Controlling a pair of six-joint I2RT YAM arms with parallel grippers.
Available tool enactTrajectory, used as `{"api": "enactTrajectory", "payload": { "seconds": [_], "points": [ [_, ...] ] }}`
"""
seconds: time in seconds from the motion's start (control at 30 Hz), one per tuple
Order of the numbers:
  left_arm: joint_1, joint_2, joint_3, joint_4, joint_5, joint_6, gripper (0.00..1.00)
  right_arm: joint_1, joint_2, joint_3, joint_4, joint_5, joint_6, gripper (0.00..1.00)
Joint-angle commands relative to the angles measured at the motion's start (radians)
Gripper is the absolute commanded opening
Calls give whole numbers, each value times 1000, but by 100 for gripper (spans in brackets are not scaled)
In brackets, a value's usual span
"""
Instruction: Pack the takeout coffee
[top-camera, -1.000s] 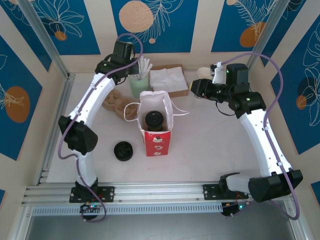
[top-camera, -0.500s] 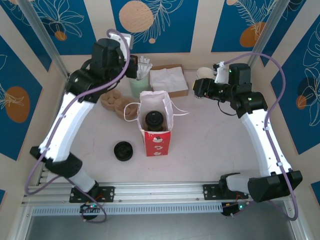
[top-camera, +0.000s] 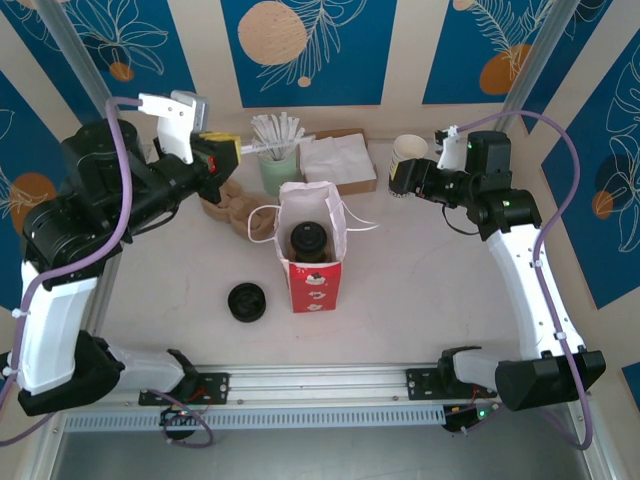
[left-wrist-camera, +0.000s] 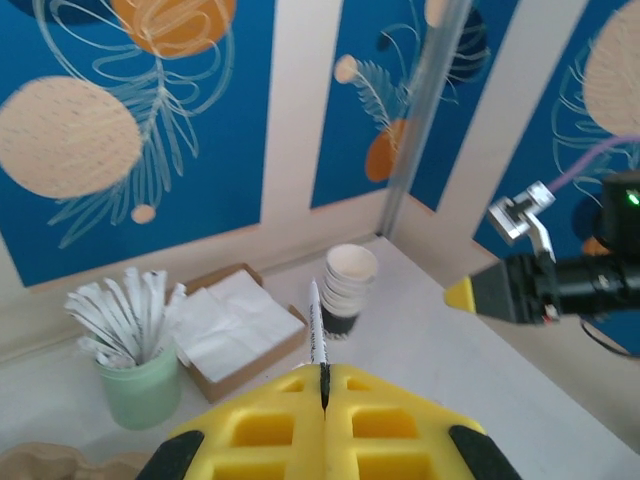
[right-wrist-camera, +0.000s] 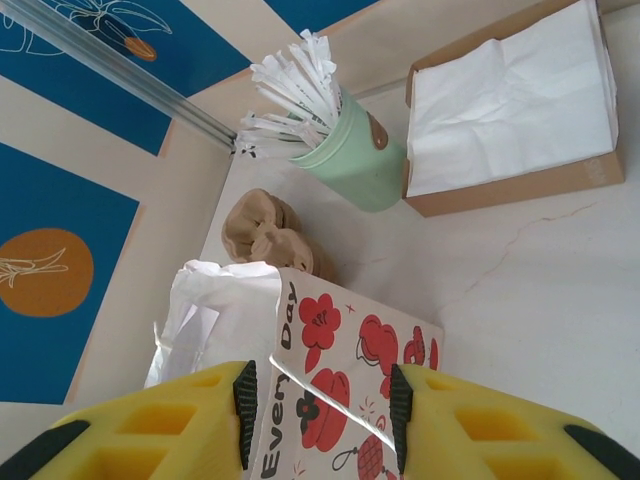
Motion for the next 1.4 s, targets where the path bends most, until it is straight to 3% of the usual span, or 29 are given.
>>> {"api": "enactTrajectory", "payload": {
  "seconds": [0.0,0.3,0.97,1.37],
  "points": [
    [-7,-33,-50,-69,99,14,0,-7,-26,-18,14,-29,-17,43],
    [-8,-119,-210,-123,182,-22,0,-12,-26,-40,24,-48,-27,43],
    [-27,9,-283,-220,322,-10,0,-18,-24,-73,49,-67,-18,43],
    [-41,59,-322,-222,316,0,1,-23,-21,-87,63,-93,-9,43]
  ]
}}
